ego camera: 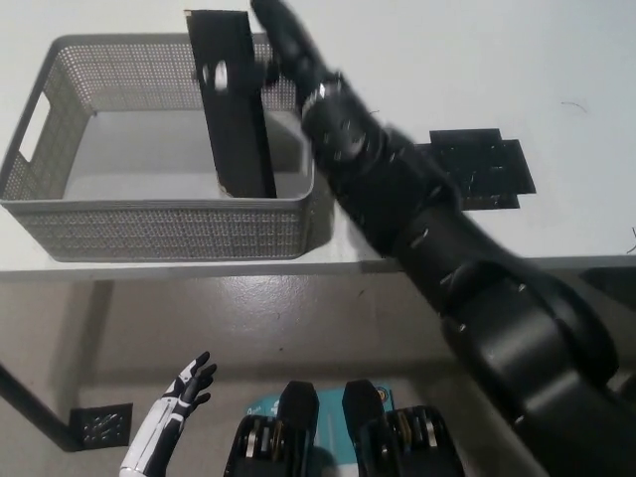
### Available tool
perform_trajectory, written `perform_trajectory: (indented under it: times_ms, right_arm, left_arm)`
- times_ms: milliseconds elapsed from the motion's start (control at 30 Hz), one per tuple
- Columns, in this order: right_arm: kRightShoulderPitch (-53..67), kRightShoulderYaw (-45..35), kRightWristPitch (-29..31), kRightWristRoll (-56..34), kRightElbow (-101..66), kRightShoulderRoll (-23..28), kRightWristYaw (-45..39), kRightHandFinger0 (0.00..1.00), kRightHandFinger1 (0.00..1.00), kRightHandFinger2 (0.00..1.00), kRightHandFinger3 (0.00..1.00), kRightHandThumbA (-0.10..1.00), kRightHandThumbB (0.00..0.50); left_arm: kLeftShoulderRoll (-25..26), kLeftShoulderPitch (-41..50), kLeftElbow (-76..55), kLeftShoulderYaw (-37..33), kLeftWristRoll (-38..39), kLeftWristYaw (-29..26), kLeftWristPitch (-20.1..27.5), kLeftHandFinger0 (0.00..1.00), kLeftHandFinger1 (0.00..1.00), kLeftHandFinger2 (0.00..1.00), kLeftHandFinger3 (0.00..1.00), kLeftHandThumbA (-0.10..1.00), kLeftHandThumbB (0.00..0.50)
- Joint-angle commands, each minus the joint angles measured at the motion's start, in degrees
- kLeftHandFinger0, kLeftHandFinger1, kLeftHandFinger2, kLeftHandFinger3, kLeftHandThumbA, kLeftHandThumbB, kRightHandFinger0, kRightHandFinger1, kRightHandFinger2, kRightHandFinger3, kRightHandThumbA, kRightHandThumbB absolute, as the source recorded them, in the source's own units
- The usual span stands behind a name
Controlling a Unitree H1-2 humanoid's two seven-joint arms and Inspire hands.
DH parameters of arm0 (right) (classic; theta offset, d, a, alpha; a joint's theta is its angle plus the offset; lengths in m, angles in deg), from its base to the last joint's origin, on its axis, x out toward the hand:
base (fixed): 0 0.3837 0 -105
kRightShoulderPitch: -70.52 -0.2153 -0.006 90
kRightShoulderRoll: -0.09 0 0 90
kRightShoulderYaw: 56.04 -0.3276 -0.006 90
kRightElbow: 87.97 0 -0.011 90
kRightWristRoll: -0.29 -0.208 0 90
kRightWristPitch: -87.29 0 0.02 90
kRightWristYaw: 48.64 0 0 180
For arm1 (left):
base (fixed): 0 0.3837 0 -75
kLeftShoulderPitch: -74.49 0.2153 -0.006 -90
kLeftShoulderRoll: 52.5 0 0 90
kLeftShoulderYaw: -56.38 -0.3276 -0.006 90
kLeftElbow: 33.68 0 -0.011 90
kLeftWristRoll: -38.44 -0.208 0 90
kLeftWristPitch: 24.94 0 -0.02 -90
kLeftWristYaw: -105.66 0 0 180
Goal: A notebook is kept standing on the table on the right hand side and a container is kept on the left hand side and the robot uses its right hand to grab the notebook and places it in the container
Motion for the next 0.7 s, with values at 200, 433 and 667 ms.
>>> perform_trajectory:
  times_ms: [200, 433, 667]
  right_arm:
    - [-8.5, -6.8, -7.8, -3.3, -31.2, 10.3, -6.2, 1.00, 1.00, 1.00, 1.00, 1.00, 0.483]
    - [-2.0, -11.3, -14.2, -3.6, -56.2, 16.4, -7.7, 1.00, 1.00, 1.00, 1.00, 1.00, 0.500]
    - [17.3, -12.7, -19.7, -4.5, -88.1, 18.0, -9.5, 1.00, 1.00, 1.00, 1.00, 1.00, 0.500]
  left_arm:
    - [1.0, 0.4, -1.7, 0.2, -0.3, 0.4, 0.9, 1.00, 1.00, 1.00, 1.00, 1.00, 0.175]
    - [0.8, 0.5, -0.6, 0.0, -1.2, -0.2, 1.4, 1.00, 1.00, 1.00, 1.00, 1.00, 0.192]
    - [1.2, 0.8, -1.4, -0.2, -1.4, 0.3, 0.4, 1.00, 1.00, 1.00, 1.00, 1.00, 0.176]
